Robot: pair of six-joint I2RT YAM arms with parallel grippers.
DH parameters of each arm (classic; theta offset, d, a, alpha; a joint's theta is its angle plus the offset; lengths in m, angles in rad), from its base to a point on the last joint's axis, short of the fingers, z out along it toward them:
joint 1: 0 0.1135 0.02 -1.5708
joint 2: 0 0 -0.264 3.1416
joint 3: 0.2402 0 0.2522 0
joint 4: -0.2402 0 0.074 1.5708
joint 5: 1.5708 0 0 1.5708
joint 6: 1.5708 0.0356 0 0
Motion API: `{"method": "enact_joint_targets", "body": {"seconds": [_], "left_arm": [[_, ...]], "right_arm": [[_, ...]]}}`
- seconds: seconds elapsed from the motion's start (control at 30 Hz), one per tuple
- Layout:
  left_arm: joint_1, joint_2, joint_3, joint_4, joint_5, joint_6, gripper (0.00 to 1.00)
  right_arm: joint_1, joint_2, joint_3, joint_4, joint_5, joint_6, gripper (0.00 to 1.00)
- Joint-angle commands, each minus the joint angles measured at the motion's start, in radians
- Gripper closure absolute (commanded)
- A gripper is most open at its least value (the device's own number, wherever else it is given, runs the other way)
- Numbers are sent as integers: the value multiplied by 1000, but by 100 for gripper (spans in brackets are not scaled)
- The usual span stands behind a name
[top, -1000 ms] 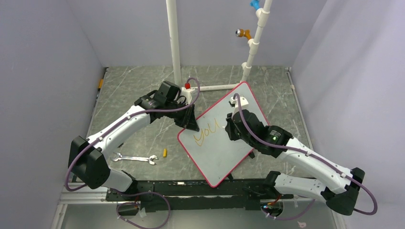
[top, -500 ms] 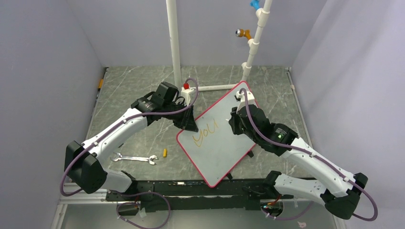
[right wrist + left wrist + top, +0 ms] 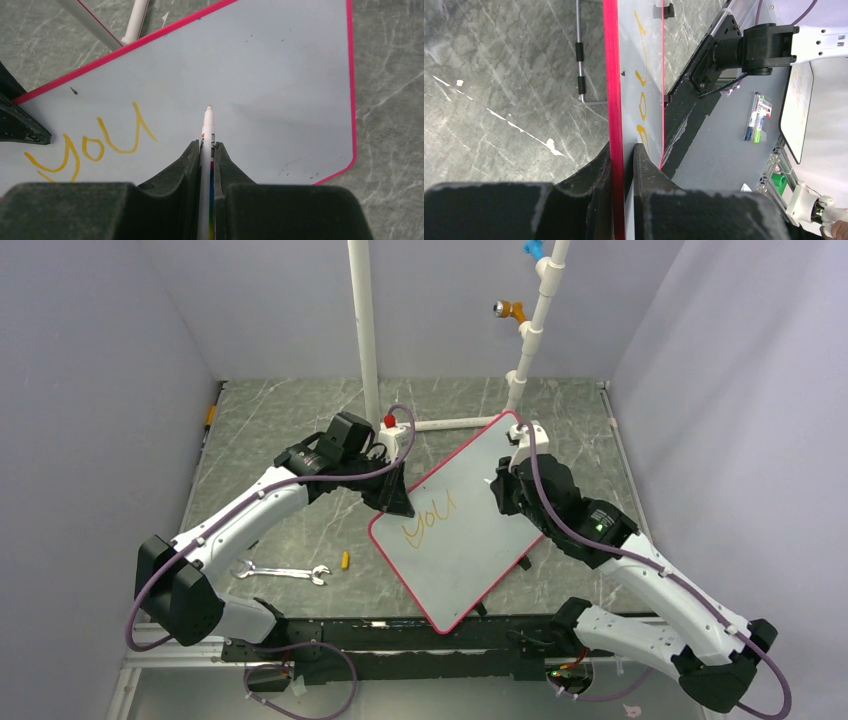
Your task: Write a sentence on the whiteboard
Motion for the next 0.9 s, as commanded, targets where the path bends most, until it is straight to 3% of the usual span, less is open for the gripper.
{"method": "enact_joint_targets", "body": {"seconds": [0.0, 0.23, 0.73, 0.87], "left_arm": [[6, -1, 35, 50, -120, 142, 100], [7, 11, 42, 37, -131, 145, 100], [7, 22, 39, 64, -161, 77, 100], [11, 40, 39, 84, -189, 38, 100]], "right_arm": [[-17, -53, -10, 56, 25, -41, 100], [-52, -80, -25, 60, -46, -49, 100], [-51, -155, -105, 49, -487, -58, 100], [-27, -157, -134, 79, -534, -51, 100]]}}
